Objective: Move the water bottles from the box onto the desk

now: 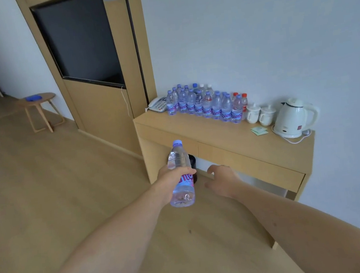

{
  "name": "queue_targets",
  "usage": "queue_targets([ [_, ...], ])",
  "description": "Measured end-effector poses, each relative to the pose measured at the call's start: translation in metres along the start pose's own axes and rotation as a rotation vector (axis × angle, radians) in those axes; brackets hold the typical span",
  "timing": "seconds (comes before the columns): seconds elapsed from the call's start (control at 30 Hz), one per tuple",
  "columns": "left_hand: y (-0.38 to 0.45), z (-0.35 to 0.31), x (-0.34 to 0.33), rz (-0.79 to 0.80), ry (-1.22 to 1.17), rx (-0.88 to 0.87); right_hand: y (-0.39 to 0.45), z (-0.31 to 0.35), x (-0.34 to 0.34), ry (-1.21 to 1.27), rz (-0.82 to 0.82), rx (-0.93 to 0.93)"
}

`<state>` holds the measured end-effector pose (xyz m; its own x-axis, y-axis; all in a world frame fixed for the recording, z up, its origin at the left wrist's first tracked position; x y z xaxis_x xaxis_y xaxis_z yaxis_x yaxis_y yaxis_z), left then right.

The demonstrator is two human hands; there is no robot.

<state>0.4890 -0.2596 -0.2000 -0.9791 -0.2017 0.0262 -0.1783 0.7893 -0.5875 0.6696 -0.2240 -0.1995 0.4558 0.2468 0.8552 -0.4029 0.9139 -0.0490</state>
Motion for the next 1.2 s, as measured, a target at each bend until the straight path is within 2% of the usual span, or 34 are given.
queue_targets([
  [0.33, 0.184, -0.120, 0.024, -0.017, -0.065, 0.041, 0.254, -0.007, 0.011, 0.098, -0.017, 0.058],
  [0.57, 0.296, -0.198, 0.033, 0.051, -0.091, 0.086, 0.404, -0.005, 0.036, 0.145, -0.070, 0.070],
  [0.77, 0.385, -0.241, 0.051, 0.092, 0.056, 0.057, 0.496, 0.005, 0.031, 0.441, -0.186, -0.008],
  [0.97, 0.475, -0.287, 0.077, 0.142, 0.219, 0.004, 0.582, 0.007, 0.032, 0.391, -0.255, -0.069],
  [1.2, 0.563, -0.353, 0.111, 0.320, 0.406, -0.034, 0.667, 0.023, 0.027, 0.439, -0.343, -0.211],
])
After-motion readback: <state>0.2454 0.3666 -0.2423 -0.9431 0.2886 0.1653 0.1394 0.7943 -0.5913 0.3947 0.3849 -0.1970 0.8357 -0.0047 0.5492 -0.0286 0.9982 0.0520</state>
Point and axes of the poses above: each hand's wrist, its own y-axis towards the middle knuckle, its own x-axis out of the back of the hand, z = x × y, the point moved 5 cm from there along y, towards the middle knuckle, and after that the axes turned 11 degrees about x, right-handed, at the moved point
